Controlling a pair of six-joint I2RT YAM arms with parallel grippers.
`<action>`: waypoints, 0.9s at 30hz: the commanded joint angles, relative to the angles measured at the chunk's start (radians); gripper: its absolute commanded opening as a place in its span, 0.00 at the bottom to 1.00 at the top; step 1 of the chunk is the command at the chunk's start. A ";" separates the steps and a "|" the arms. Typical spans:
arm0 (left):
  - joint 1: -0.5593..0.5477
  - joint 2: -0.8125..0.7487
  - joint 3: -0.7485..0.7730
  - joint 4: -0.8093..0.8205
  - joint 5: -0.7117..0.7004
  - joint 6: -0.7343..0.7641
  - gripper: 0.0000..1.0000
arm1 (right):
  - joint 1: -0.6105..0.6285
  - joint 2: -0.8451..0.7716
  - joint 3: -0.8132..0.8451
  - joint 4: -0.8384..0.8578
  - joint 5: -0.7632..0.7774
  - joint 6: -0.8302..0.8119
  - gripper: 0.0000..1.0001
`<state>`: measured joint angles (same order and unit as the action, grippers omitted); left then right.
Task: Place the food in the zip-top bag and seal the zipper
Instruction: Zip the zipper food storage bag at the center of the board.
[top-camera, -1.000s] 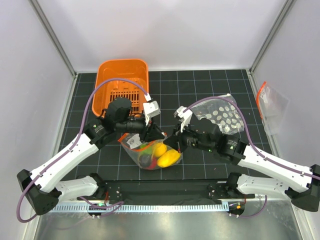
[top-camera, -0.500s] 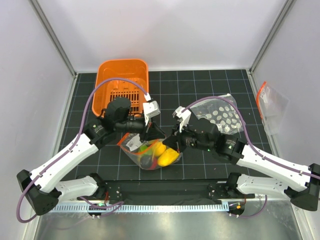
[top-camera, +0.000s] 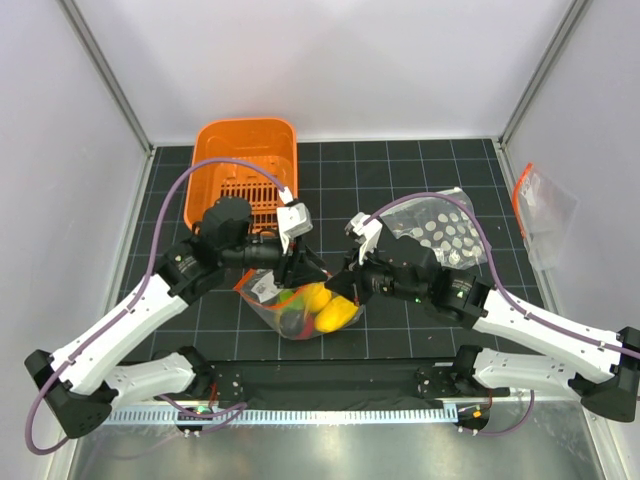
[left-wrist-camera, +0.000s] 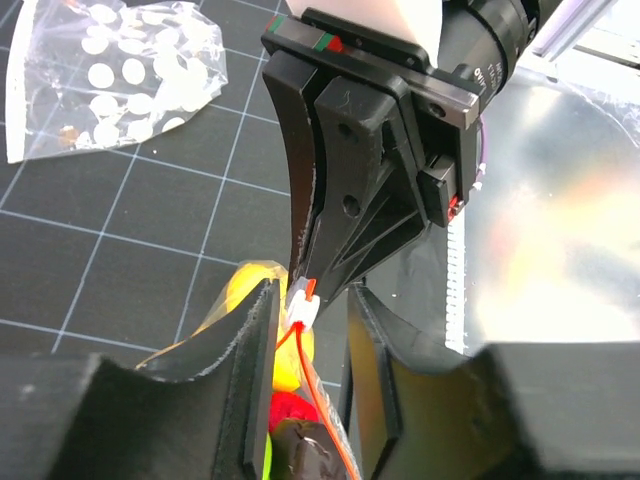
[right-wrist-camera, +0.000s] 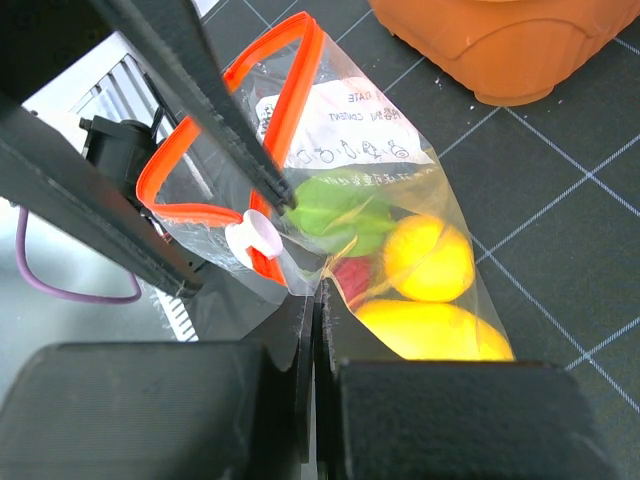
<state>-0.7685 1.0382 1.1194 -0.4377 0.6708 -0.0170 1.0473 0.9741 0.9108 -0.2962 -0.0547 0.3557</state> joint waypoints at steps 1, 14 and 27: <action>-0.003 -0.018 -0.013 0.033 -0.010 0.003 0.40 | 0.003 -0.011 0.022 0.052 0.000 0.011 0.01; -0.003 0.023 -0.007 0.025 -0.022 0.000 0.32 | 0.002 -0.018 0.017 0.051 0.001 0.009 0.01; -0.006 -0.001 -0.001 0.019 -0.031 0.006 0.00 | 0.003 -0.041 -0.018 0.097 -0.026 -0.030 0.20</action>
<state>-0.7708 1.0706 1.1065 -0.4397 0.6437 -0.0174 1.0473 0.9699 0.9039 -0.2832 -0.0574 0.3485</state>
